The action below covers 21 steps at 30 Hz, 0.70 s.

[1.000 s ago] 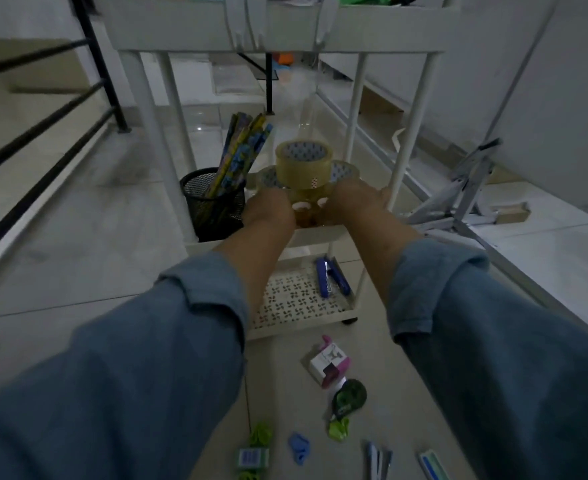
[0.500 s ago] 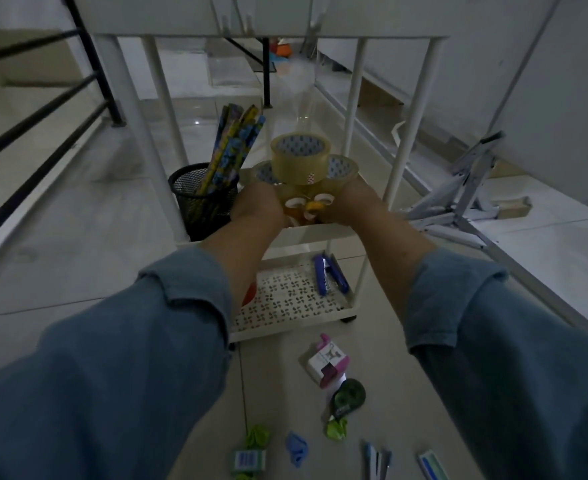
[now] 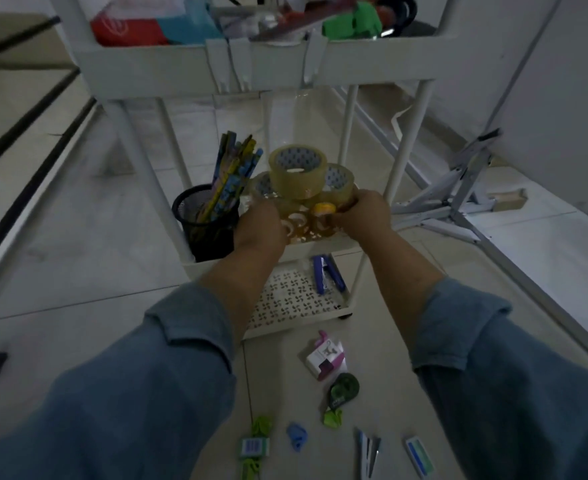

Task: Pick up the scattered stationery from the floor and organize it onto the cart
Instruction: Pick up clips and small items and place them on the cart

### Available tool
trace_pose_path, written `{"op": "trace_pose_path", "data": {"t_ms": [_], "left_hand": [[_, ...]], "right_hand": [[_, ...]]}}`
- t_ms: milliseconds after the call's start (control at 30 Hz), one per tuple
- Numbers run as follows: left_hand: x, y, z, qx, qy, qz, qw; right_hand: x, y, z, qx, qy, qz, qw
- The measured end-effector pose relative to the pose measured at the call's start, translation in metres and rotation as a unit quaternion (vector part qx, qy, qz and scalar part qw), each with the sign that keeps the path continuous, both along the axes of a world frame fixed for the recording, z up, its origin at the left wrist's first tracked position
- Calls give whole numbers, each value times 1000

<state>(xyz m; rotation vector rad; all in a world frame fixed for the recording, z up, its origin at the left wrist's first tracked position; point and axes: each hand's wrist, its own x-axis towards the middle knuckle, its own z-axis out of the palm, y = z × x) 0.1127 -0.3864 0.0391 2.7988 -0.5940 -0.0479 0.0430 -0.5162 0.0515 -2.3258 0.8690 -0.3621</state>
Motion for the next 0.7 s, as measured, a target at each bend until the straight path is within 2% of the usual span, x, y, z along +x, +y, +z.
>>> {"op": "trace_pose_path", "data": {"t_ms": [133, 367, 500, 600, 700], "left_hand": [[1, 2, 12, 9, 20, 15, 1000], [-9, -3, 34, -8, 134, 99, 986], [-20, 2, 47, -103, 184, 155, 965], [-22, 4, 49, -194, 210, 206, 936], [-26, 0, 53, -251, 231, 249, 906]], "right_hand": [[-2, 5, 4, 101, -18, -34, 994], [-4, 8, 16, 229, 10, -54, 972], [-12, 7, 18, 279, 27, -97, 955], [-17, 10, 18, 365, -17, -141, 920], [-19, 12, 18, 396, -56, -163, 902]]}}
